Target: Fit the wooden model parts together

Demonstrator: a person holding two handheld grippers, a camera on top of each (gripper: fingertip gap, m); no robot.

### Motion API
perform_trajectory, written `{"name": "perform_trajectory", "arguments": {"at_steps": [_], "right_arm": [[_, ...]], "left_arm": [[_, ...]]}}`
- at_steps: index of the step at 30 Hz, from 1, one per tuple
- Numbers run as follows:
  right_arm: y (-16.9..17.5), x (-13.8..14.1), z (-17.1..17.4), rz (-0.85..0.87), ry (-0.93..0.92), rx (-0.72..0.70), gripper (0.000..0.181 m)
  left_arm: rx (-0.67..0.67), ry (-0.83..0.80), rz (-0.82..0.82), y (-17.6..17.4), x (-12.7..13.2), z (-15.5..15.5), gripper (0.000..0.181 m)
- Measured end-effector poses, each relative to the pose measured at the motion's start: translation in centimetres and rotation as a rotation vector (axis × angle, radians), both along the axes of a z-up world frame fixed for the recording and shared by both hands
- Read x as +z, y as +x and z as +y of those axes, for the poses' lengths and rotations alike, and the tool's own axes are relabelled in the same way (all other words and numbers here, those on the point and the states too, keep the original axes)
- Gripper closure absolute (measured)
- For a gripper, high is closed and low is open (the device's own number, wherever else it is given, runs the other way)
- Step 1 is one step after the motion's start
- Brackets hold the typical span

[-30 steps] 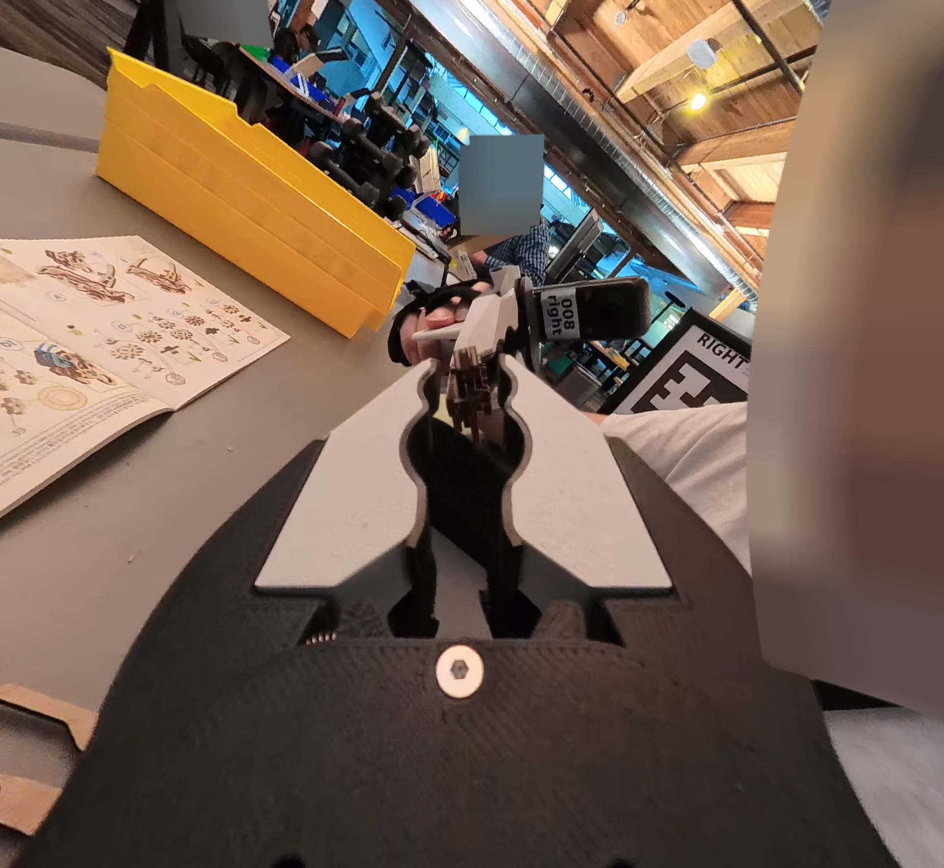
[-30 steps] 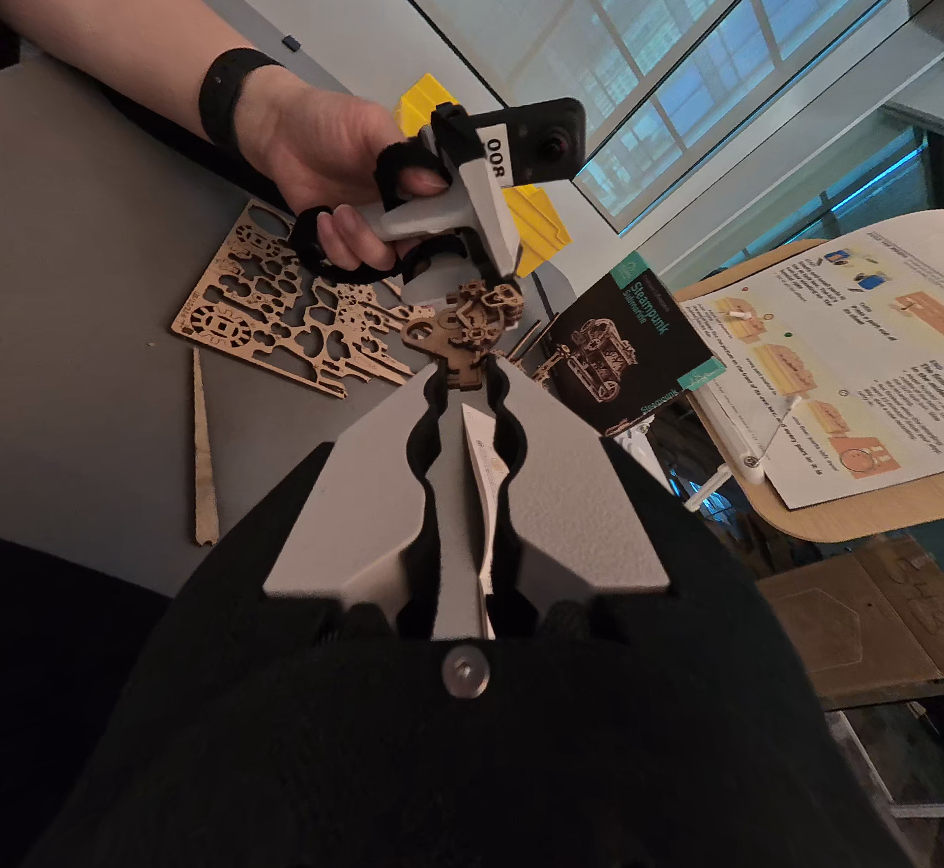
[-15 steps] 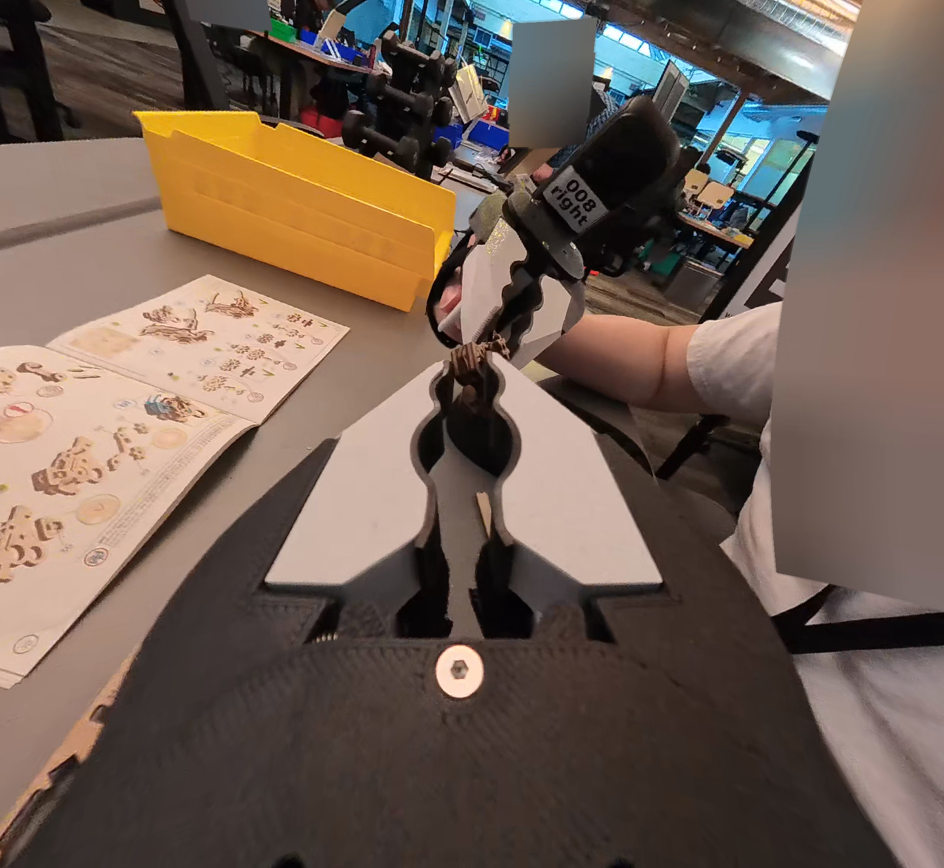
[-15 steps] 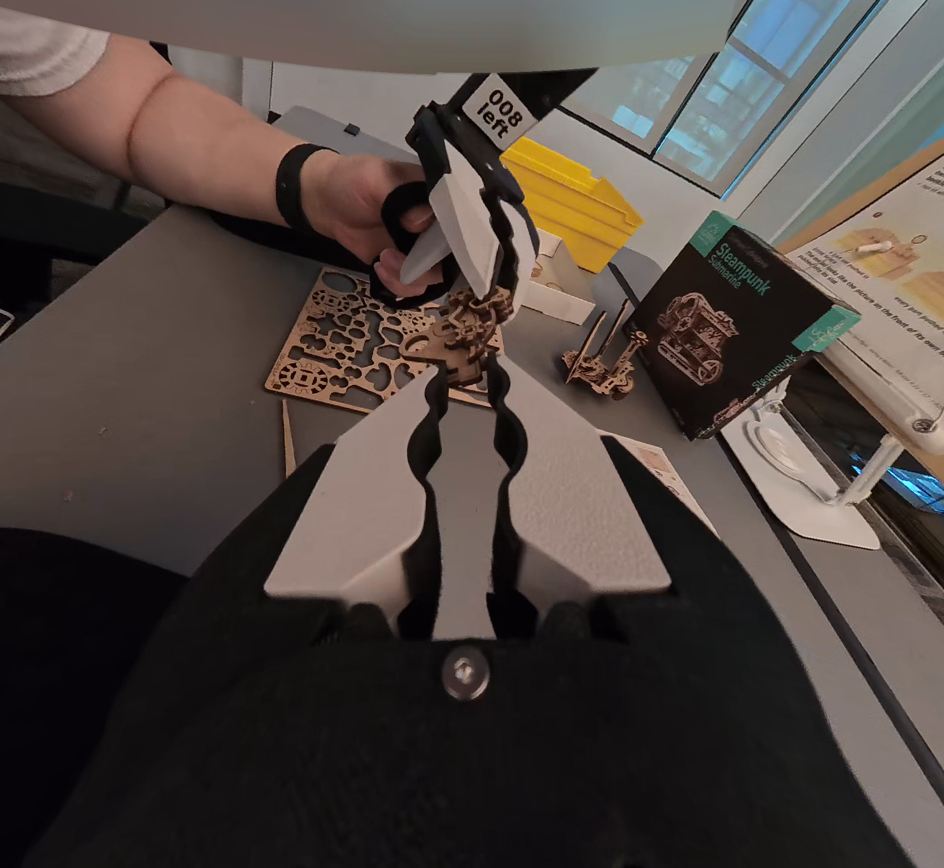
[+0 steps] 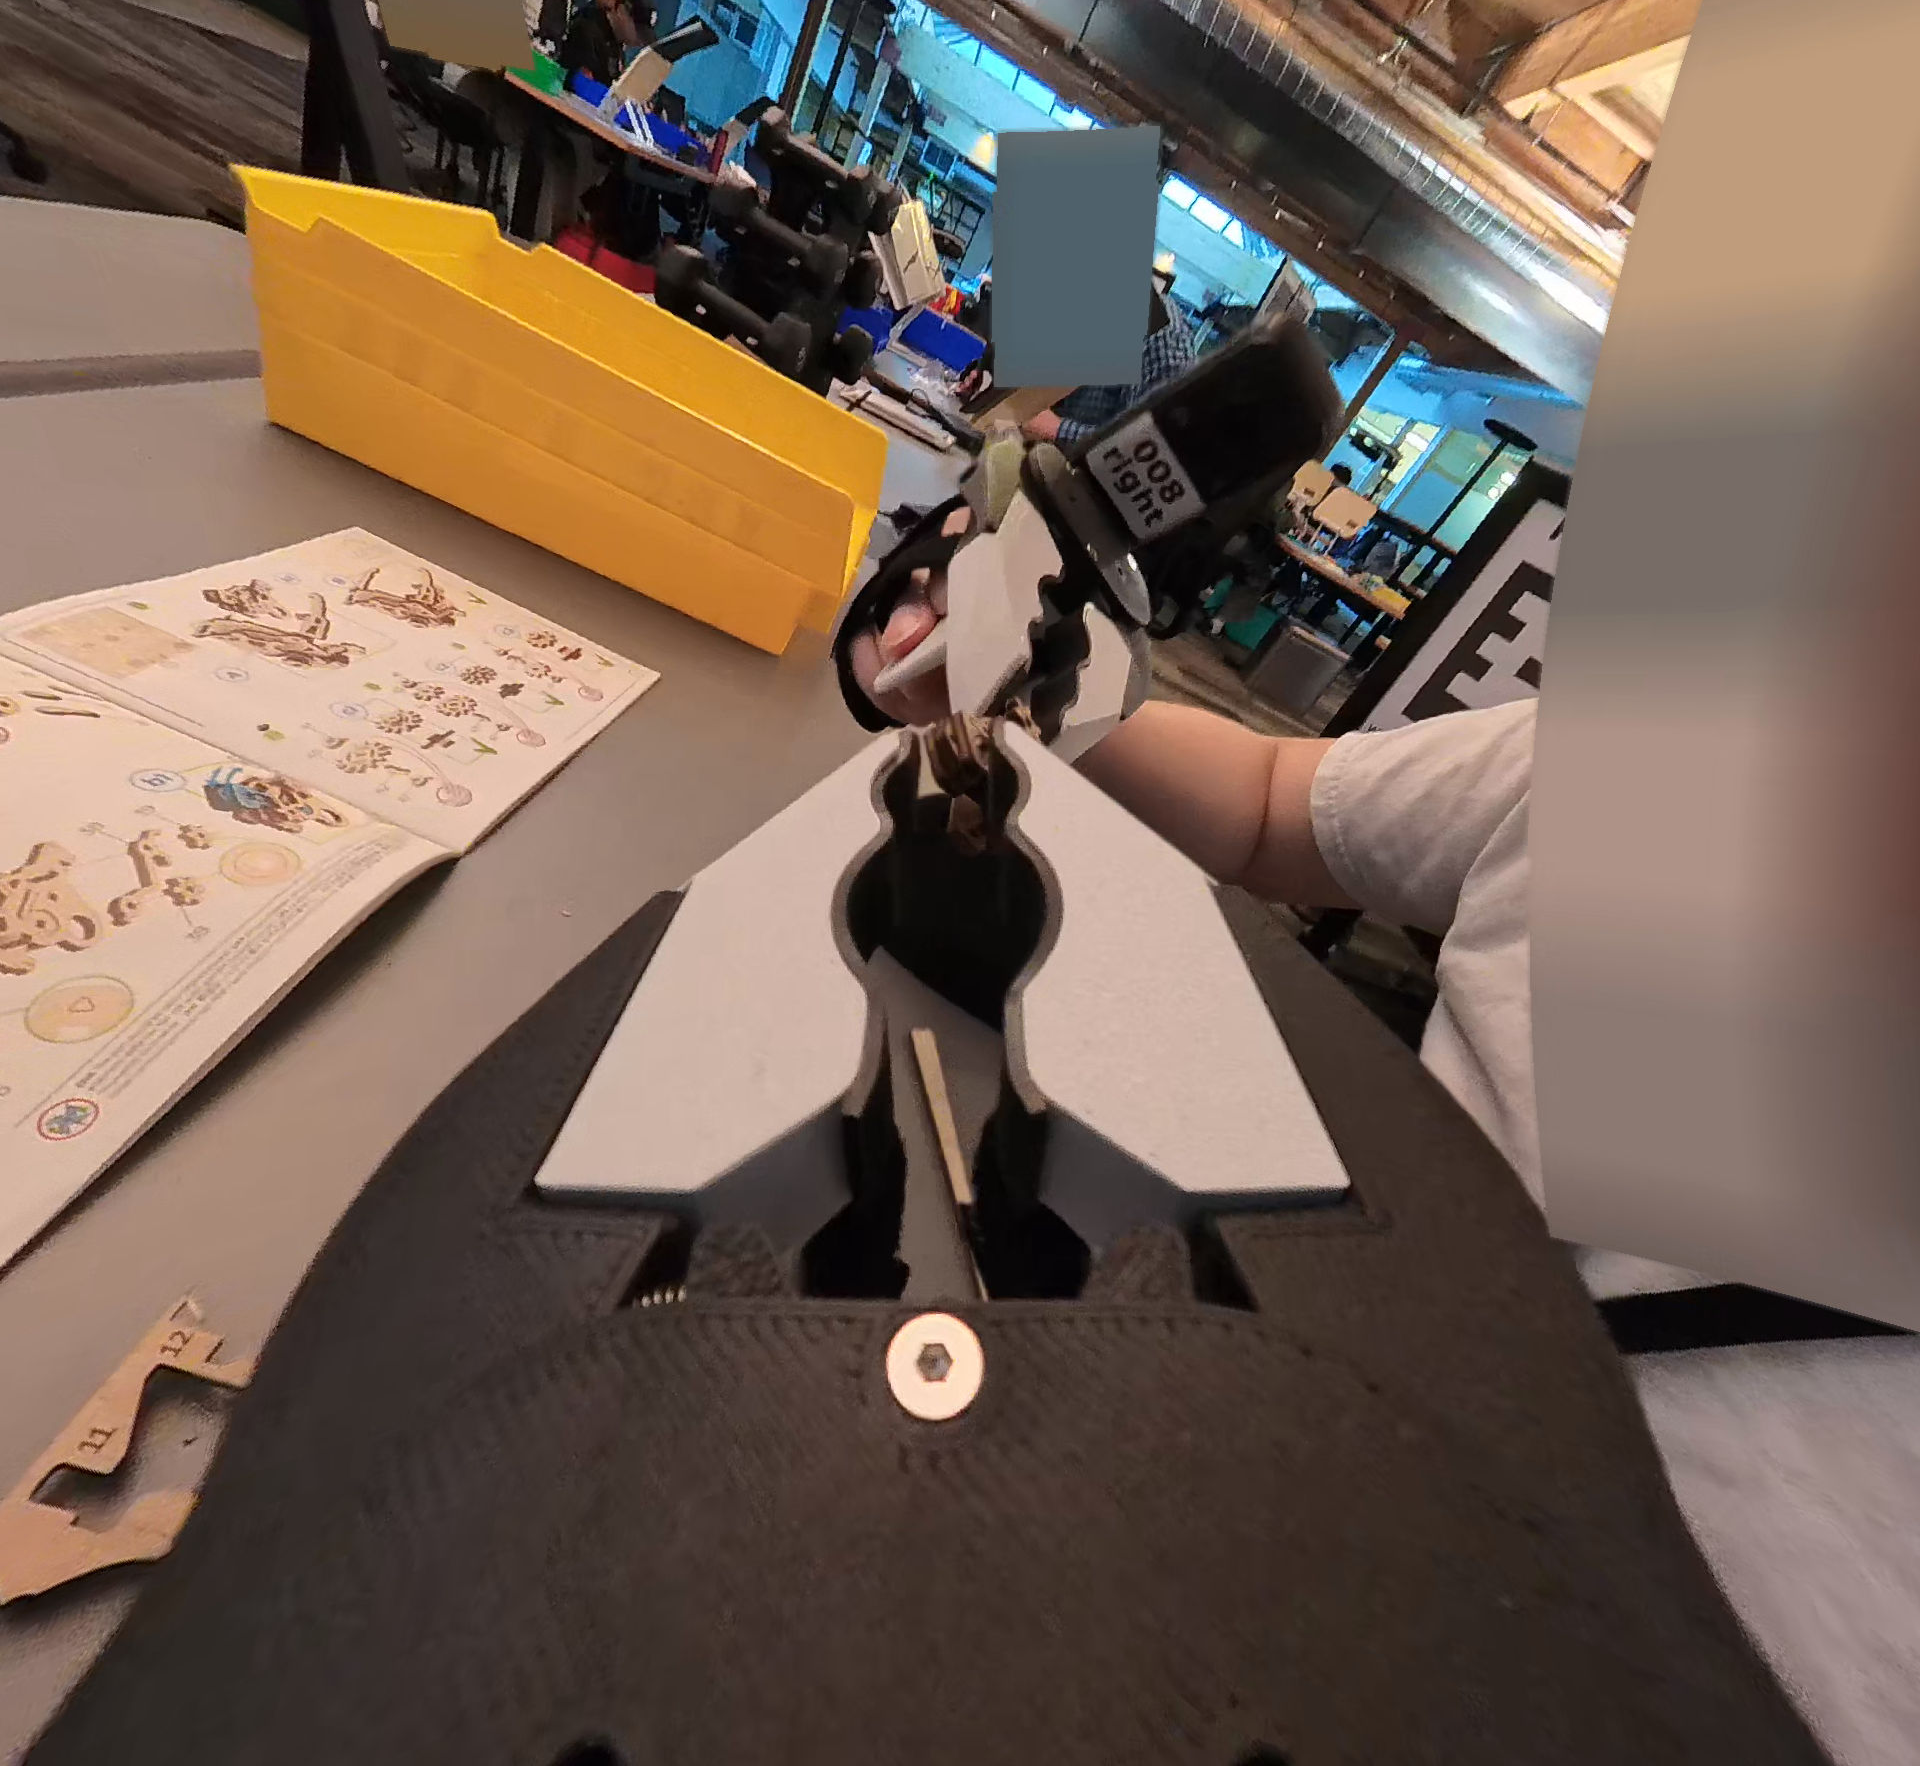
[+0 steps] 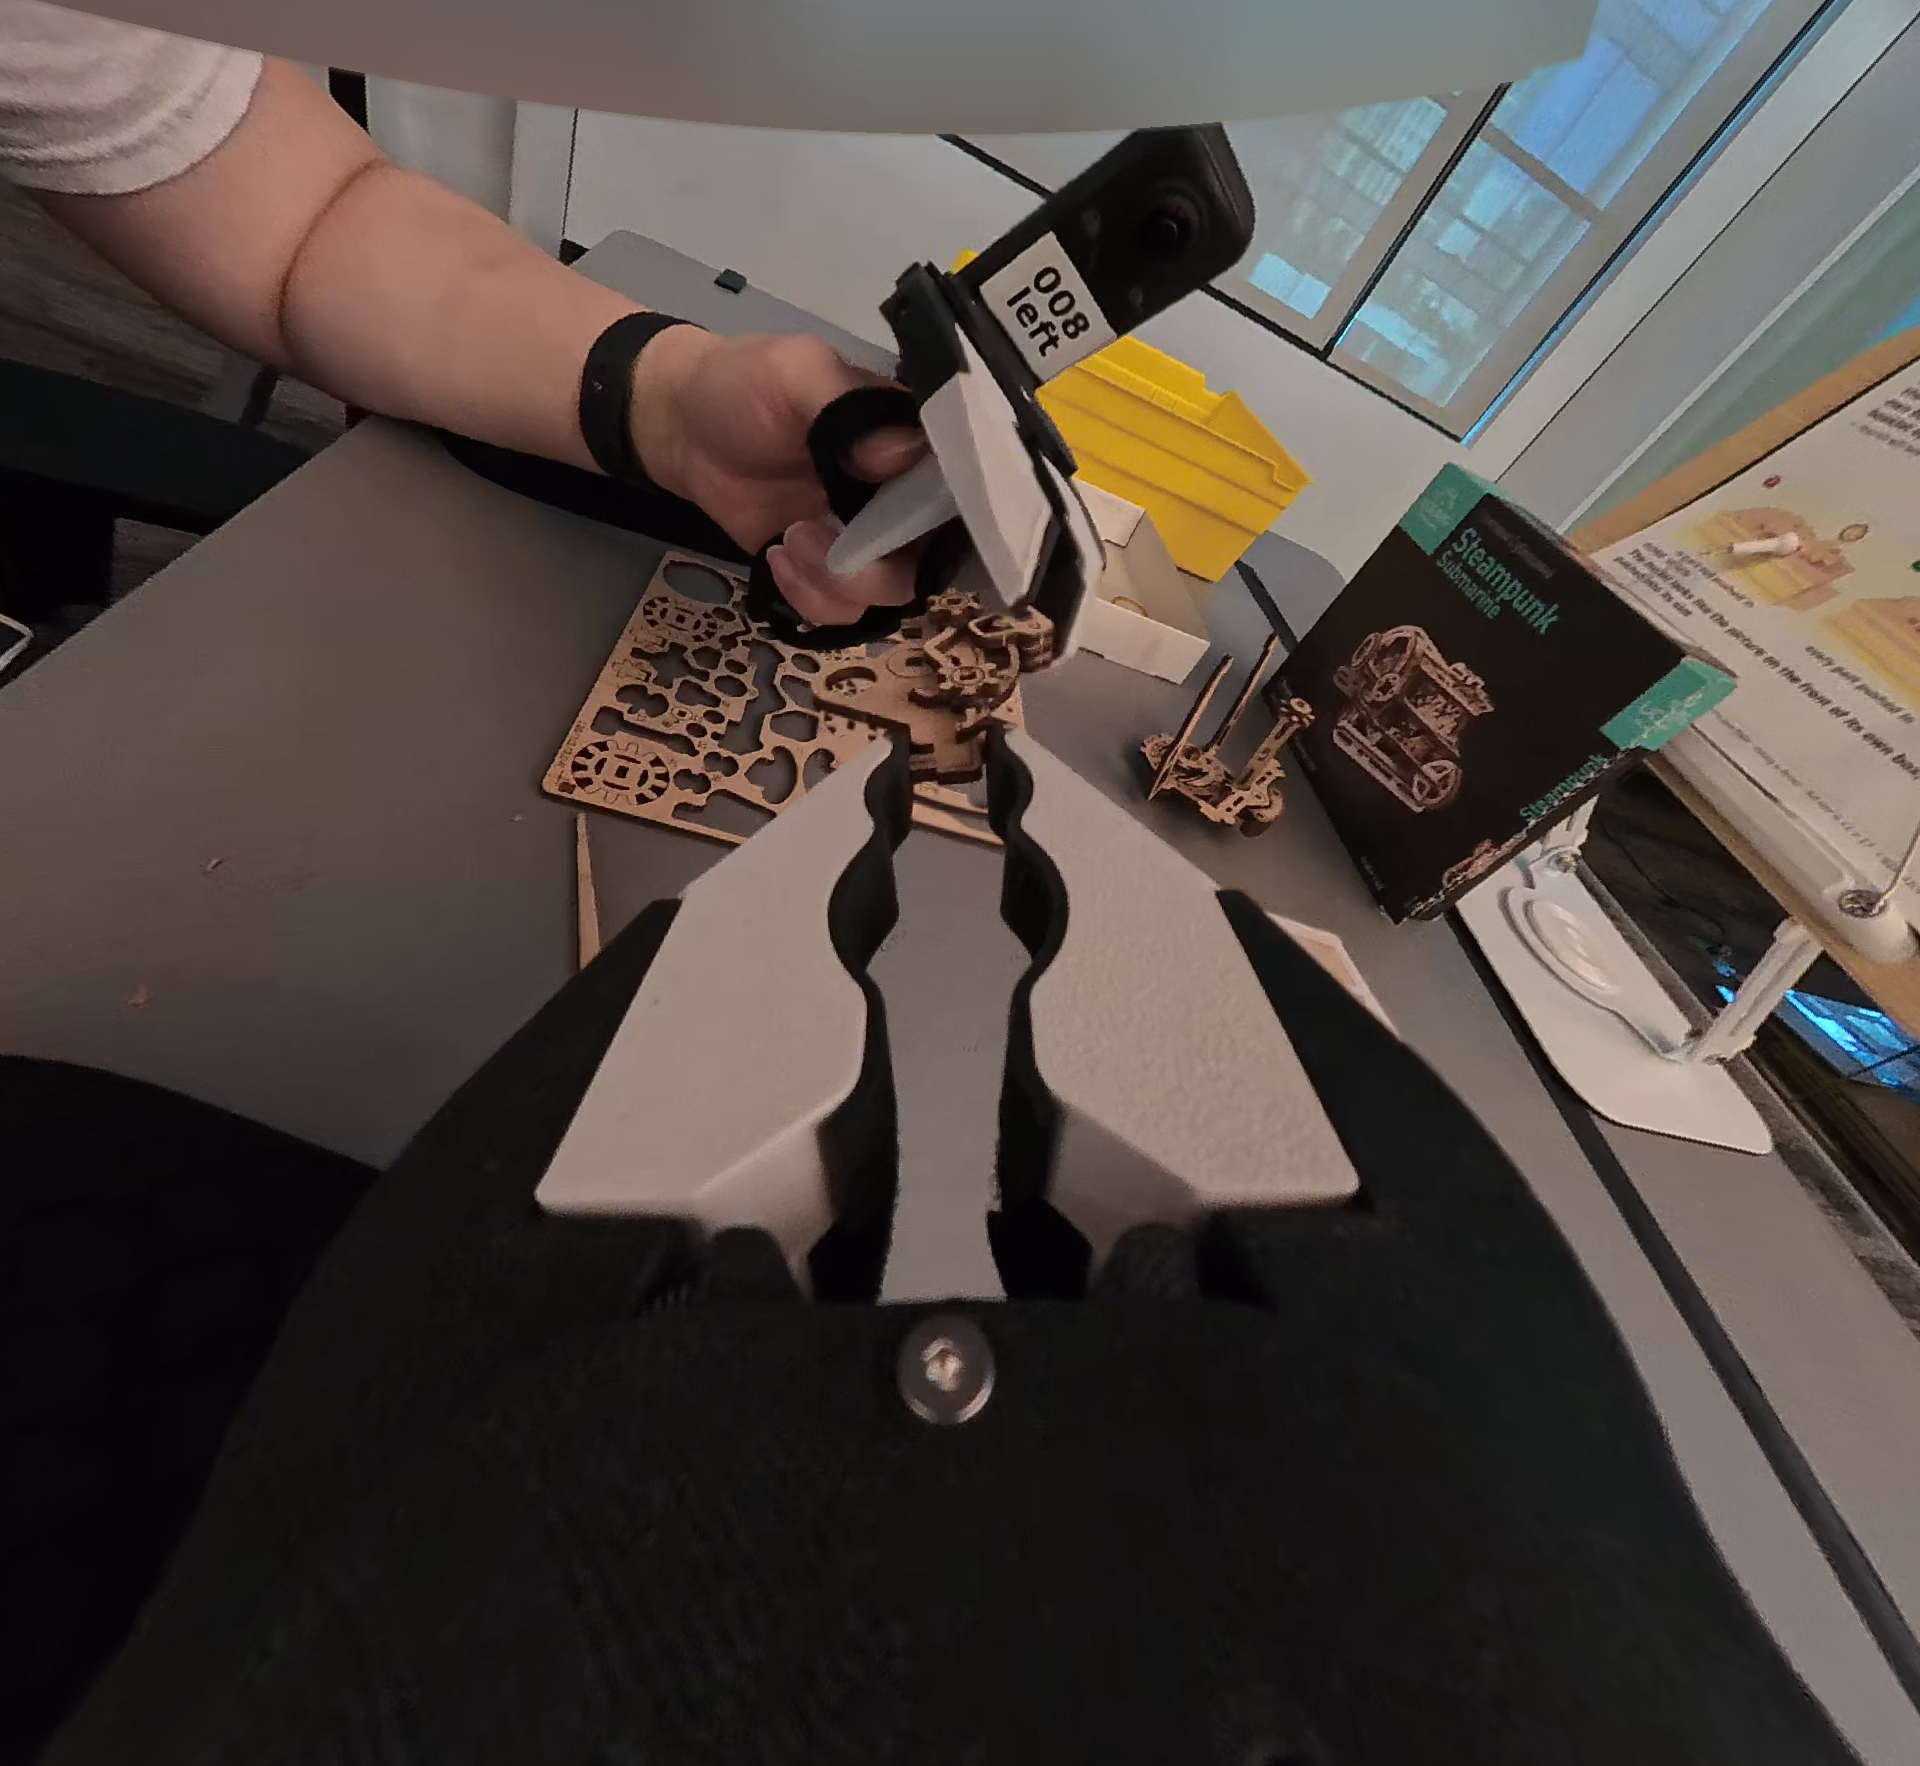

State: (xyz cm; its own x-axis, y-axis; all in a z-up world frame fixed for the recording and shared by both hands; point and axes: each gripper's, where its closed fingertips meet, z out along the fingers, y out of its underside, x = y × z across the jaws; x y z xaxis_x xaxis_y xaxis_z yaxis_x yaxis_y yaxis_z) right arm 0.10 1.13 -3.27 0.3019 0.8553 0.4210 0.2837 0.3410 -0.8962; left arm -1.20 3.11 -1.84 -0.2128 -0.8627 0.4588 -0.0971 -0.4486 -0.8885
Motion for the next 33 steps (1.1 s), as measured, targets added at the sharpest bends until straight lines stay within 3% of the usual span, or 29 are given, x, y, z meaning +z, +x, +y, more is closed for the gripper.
{"name": "perform_trajectory", "arguments": {"at_steps": [8,13,22,26,29,33], "right_arm": [[0.1,0.6,-0.1,-0.027,0.139,-0.031,0.169],[0.0,1.1,-0.3,-0.039,0.217,-0.053,0.169],[0.1,1.2,-0.2,-0.06,0.288,-0.081,0.168],[0.0,0.7,-0.2,-0.083,0.283,-0.062,0.166],[0.5,0.0,-0.4,-0.094,0.142,-0.003,0.156],[1.2,2.5,-0.4,0.149,-0.141,0.074,0.151]], "left_arm": [[-0.033,-0.145,-0.094,-0.8,1.5,0.8,0.166],[-0.095,-0.168,-0.082,-0.6,1.3,-0.2,0.158],[-0.177,-0.144,-0.013,0.1,0.2,-2.3,0.16],[-0.132,-0.041,0.014,0.2,0.0,-2.2,0.165],[-0.048,0.17,0.049,0.2,-0.4,-1.6,0.165],[0.001,0.467,0.094,0.2,-0.9,-2.0,0.165]]}}
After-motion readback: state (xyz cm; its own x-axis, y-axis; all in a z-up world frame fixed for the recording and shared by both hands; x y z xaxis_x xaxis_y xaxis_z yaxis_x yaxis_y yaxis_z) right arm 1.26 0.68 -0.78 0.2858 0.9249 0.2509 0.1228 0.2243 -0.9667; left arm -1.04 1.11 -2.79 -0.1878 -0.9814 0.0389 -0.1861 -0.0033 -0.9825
